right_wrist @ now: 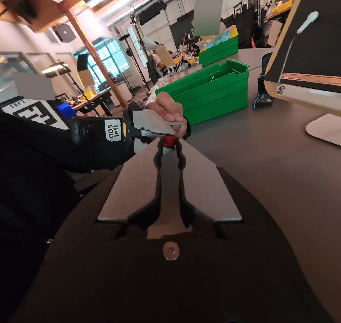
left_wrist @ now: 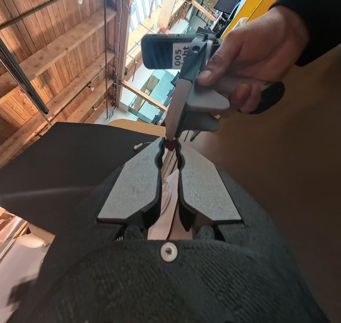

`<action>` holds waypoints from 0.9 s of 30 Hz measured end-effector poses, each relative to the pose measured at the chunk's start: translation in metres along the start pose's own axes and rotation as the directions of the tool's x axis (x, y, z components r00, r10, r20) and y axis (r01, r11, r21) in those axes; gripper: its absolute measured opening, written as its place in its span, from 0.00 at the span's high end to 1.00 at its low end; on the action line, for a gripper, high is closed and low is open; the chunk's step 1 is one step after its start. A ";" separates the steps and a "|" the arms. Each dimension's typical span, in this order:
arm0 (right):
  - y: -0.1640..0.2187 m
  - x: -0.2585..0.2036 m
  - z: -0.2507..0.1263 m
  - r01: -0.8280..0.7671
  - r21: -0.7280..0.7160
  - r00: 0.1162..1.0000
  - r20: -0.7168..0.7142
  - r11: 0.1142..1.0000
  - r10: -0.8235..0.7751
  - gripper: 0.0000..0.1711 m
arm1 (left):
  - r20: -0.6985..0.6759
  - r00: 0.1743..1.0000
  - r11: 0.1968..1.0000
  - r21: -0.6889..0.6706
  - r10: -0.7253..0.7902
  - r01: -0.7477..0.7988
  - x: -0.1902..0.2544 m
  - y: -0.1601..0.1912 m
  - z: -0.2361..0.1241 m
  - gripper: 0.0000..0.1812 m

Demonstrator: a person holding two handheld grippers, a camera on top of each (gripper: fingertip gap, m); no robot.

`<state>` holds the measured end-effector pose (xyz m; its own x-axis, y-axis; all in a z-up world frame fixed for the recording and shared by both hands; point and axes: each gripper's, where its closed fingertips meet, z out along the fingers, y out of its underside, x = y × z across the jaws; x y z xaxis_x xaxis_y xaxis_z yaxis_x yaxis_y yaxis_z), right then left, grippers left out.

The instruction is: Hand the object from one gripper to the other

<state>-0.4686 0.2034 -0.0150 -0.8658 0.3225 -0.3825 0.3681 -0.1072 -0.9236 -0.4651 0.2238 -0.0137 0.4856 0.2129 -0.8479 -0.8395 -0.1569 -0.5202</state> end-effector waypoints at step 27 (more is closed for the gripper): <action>0.002 0.019 -0.001 0.744 -0.611 0.103 -0.293 0.269 -0.951 0.94 | -0.306 0.406 0.459 -0.123 -0.861 0.880 0.002 0.009 0.004 0.94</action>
<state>-0.4842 0.2100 -0.0246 -0.3394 0.4107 0.8462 -0.3382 0.7862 -0.5172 -0.4727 0.2264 -0.0198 0.9946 -0.0739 0.0724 0.0724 -0.0035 -0.9974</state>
